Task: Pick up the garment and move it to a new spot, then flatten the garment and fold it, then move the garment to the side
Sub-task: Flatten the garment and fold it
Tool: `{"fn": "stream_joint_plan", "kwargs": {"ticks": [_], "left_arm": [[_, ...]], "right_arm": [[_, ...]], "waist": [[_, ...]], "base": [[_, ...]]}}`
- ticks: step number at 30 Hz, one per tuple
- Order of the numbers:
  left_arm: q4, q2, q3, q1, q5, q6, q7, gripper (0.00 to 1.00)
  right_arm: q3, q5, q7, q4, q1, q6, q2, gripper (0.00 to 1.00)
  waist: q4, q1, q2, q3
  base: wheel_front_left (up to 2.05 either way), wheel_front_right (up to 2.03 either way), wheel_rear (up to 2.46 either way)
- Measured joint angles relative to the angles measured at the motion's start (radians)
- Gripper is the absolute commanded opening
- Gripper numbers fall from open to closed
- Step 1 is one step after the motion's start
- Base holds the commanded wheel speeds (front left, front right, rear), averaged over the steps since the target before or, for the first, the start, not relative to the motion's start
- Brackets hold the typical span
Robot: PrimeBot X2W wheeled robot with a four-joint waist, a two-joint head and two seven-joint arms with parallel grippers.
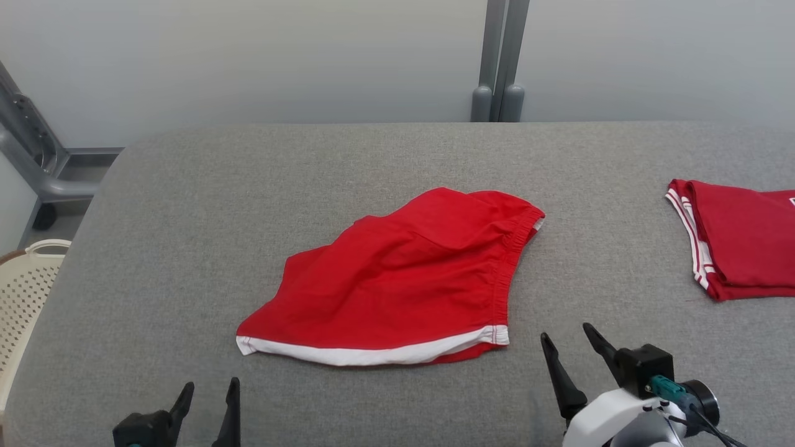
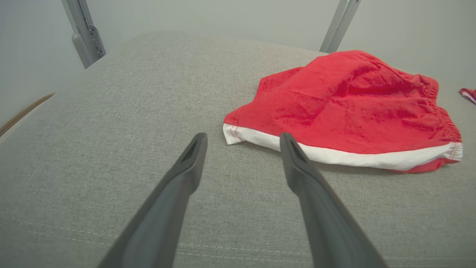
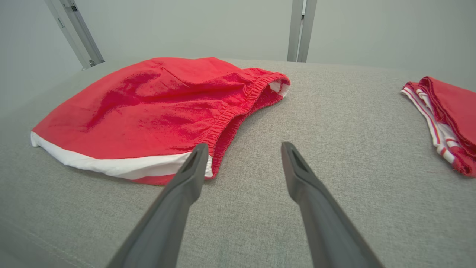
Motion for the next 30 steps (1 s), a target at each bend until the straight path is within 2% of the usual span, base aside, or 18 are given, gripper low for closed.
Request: {"fn": "stream_joint_plan", "kwargs": {"ticks": [5,8,11,21,30], "left_arm": [[0.062,0.027,-0.003,-0.063,0.001,-0.003,0.081,1.0],[0.105,0.04,-0.008,-0.1,-0.007,-0.005,0.131,1.0],[0.158,0.051,-0.014,-0.152,-0.011,-0.027,0.158,1.0],[0.327,0.029,-0.052,-0.34,-0.02,-0.067,0.246,1.0],[0.432,0.003,-0.083,-0.45,-0.007,-0.102,0.244,1.0]], "right_arm": [[0.074,-0.002,0.072,-0.016,-0.039,0.0,0.001,1.0],[0.108,-0.051,0.134,-0.015,-0.076,0.0,0.001,1.0],[0.126,-0.085,0.18,-0.002,-0.121,0.0,0.001,1.0],[0.119,-0.093,0.287,0.047,-0.216,0.0,0.0,1.0],[0.132,-0.109,0.323,0.077,-0.247,0.0,0.001,1.0]], "waist": [[0.004,0.0,0.0,0.017],[0.003,0.0,0.0,0.03],[0.002,0.0,0.0,0.049],[0.01,0.0,0.0,0.131],[0.011,0.0,0.0,0.2]], "base": [[0.0,0.0,0.0],[0.0,0.0,0.0],[0.0,0.0,0.0],[0.0,0.0,0.0],[0.0,0.0,0.0]]}}
